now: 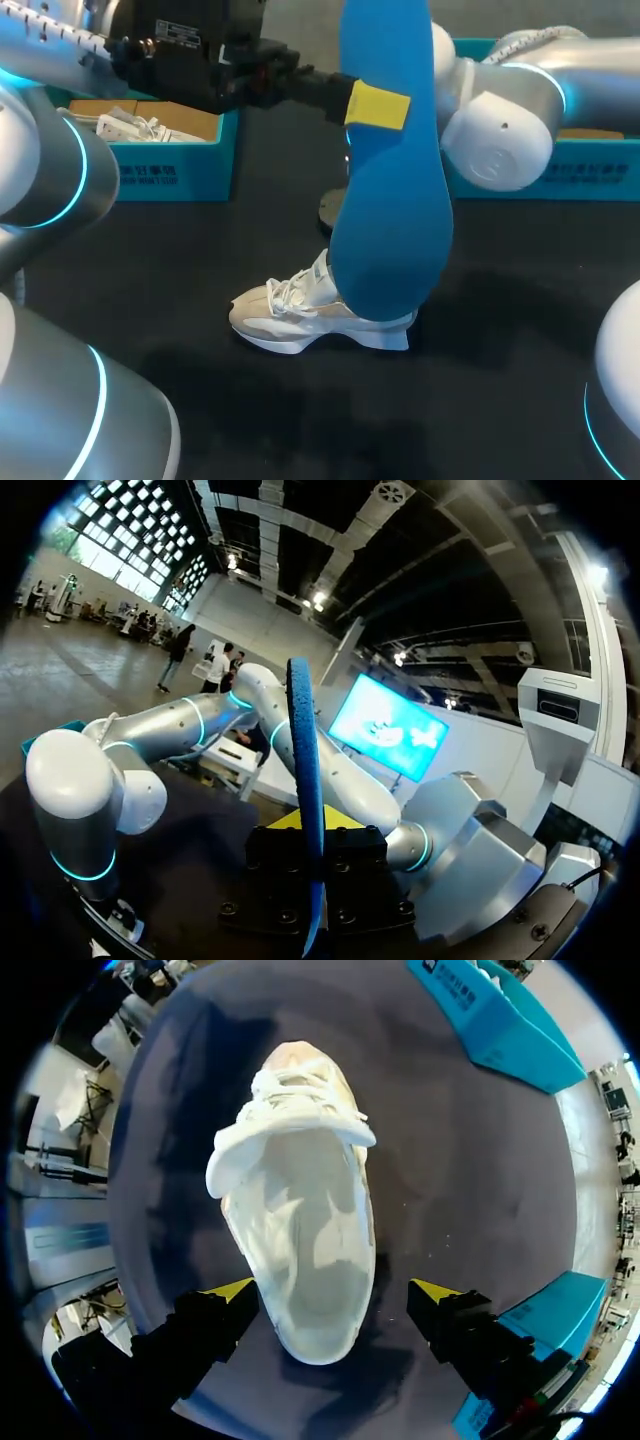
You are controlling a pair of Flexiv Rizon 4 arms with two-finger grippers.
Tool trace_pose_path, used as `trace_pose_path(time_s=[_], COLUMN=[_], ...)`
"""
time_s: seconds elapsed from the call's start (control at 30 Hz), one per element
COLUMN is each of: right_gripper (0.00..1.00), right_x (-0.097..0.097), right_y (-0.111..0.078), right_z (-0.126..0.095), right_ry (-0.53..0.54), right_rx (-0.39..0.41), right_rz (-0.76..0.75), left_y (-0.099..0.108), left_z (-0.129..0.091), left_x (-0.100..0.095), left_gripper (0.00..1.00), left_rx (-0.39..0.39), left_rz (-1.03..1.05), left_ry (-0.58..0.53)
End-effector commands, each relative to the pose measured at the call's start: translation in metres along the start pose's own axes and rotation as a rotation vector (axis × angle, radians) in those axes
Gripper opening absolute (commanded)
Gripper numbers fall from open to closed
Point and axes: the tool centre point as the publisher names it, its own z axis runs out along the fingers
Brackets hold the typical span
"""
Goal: Take the shoe out of the shoebox, open the shoe tongue, remove and reinsert the insole, then place the shoe into the shoebox
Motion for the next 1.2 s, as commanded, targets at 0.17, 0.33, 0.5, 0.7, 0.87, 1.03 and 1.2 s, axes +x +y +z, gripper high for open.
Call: trace_pose_path(time_s=[0.17,0.33,0.5,0.7,0.87,1.03,1.2], right_gripper=[1.00,1.00,1.00,1.00,1.00,1.00,1.00], right_x=[-0.009,-0.013,-0.016,-0.020,-0.023,-0.026,-0.027], right_y=[0.025,0.037,0.043,0.041,0.039,0.034,0.028], right_z=[0.003,0.009,0.015,0.029,0.039,0.048,0.054], right_ry=[-0.009,-0.013,-0.023,-0.017,-0.023,-0.019,-0.021], right_rx=[0.039,0.051,0.072,0.063,0.060,0.066,0.055], right_rz=[-0.039,-0.064,-0.086,-0.084,-0.090,-0.093,-0.085], left_y=[0.000,0.000,0.000,0.000,0.000,0.000,0.000], left_z=[0.002,0.002,0.002,0.002,0.002,0.002,0.002], left_x=[-0.001,-0.001,-0.001,-0.001,-0.001,-0.001,-0.001], left_gripper=[0.00,0.00,0.00,0.00,0.00,0.00,0.00], left_rx=[0.002,0.002,0.002,0.002,0.002,0.002,0.002], left_rz=[0.001,0.001,0.001,0.001,0.001,0.001,0.001], left_ry=[0.001,0.001,0.001,0.001,0.001,0.001,0.001])
